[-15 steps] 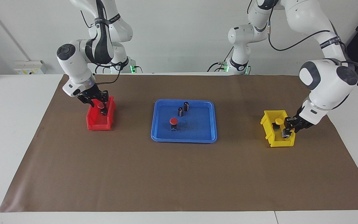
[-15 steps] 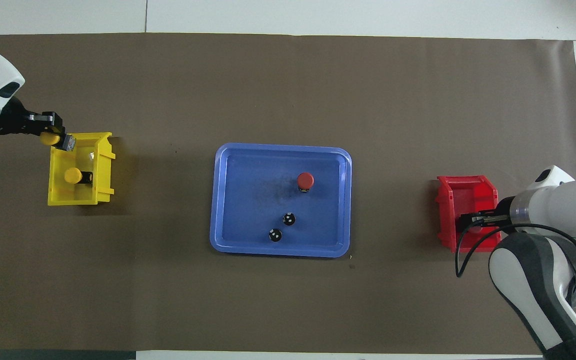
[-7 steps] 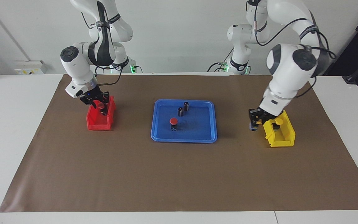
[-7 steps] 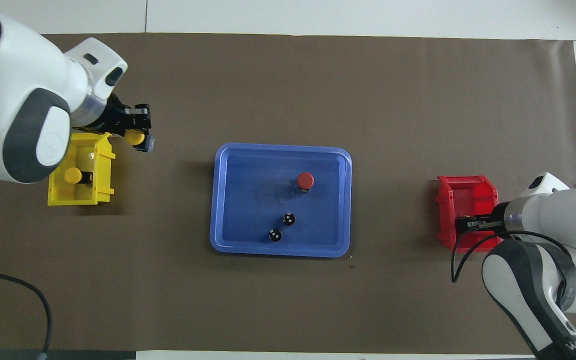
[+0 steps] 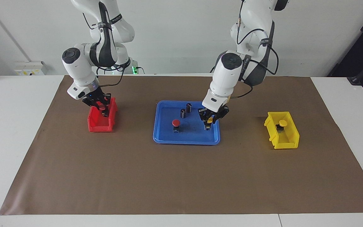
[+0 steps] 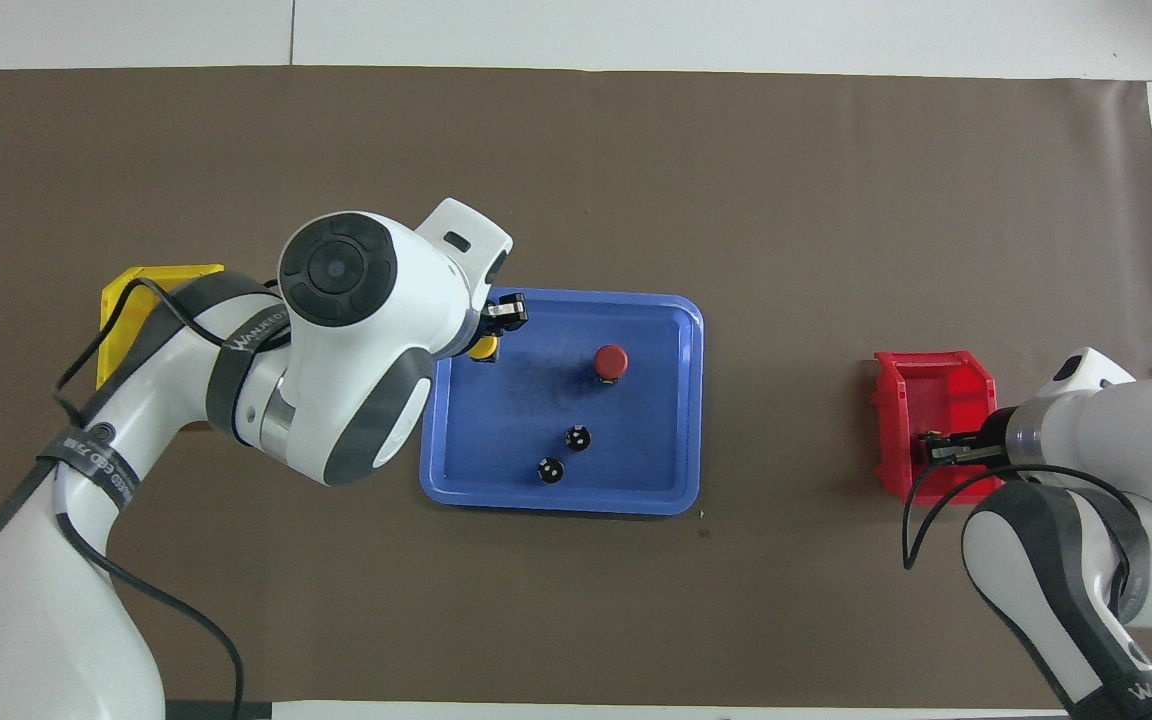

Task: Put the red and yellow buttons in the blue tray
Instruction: 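Carry the yellow button to the tray while the right gripper grasps another red button, then place the red button in the tray while the left gripper returns to the yellow holder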

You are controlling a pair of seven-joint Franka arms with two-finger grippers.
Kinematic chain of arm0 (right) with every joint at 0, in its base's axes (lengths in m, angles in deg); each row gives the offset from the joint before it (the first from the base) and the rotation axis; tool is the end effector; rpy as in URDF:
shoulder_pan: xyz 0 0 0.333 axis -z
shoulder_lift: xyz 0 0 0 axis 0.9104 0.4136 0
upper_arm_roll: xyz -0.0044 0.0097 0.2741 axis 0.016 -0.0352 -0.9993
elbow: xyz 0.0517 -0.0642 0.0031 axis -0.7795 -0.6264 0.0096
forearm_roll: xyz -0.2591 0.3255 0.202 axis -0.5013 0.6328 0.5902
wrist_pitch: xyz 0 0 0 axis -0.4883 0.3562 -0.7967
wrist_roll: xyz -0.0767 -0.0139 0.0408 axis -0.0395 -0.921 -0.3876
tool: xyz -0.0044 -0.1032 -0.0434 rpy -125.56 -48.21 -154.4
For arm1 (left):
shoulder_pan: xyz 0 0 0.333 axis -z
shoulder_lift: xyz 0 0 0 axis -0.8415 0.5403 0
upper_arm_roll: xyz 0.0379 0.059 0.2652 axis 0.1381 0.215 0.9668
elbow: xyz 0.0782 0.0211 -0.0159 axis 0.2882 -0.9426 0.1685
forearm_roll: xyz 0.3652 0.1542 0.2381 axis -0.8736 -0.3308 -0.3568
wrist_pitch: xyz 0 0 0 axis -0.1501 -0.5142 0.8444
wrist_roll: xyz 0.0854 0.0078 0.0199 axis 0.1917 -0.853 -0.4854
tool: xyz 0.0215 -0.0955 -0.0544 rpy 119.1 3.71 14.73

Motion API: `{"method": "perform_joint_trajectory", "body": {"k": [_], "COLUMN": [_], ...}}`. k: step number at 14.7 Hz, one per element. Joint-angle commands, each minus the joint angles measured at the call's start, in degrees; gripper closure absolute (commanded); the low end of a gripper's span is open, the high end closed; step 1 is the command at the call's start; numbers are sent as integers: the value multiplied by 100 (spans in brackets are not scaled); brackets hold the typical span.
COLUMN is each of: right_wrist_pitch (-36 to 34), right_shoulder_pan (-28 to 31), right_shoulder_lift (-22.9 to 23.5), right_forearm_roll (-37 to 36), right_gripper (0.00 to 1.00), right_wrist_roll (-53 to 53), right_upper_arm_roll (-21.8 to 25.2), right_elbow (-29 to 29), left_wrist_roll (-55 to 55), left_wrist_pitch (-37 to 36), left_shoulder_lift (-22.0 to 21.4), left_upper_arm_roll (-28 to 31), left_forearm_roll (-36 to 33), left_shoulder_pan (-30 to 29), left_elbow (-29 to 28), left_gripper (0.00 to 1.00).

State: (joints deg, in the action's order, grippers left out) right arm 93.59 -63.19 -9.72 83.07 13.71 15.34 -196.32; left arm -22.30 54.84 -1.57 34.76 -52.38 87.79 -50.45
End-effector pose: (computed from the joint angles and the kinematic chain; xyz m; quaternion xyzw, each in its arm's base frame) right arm 0.4986 -0.0279 0.2562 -0.9986 -0.0488 0.0112 0.0141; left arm 0.5402 -0.4062 0.3160 0.9965 0.0516 0.0302 0.0590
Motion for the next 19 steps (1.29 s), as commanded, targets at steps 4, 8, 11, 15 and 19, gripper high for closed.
{"method": "perform_joint_trajectory", "body": {"k": [4, 8, 11, 15, 19], "right_wrist_pitch": [-1792, -2480, -2691, -2429, -1507], "right_shoulder_pan": [53, 9, 18, 9, -543], "right_shoulder_lift": [525, 947, 1307, 1747, 2178], "right_forearm_roll": [42, 68, 112, 112, 86], "right_gripper": [66, 66, 65, 65, 65], "right_wrist_roll": [-224, 389, 1074, 2102, 3034], "right_upper_arm_roll": [-45, -281, -782, -1739, -2084], "right_elbow": [1866, 2940, 3704, 4233, 4024], "left_wrist_roll": [-247, -255, -255, 103, 1691], "left_wrist_pitch": [381, 522, 216, -1216, -1798], "left_shoulder_lift": [188, 285, 180, -452, -804], "left_upper_arm_roll": [131, 131, 149, 184, 263], "left_forearm_roll": [117, 117, 117, 73, -41], "left_shoulder_pan": [202, 167, 132, -393, -1429], "left_elbow": [-275, -276, -162, 102, 120], "left_gripper": [98, 39, 0, 0, 0]}}
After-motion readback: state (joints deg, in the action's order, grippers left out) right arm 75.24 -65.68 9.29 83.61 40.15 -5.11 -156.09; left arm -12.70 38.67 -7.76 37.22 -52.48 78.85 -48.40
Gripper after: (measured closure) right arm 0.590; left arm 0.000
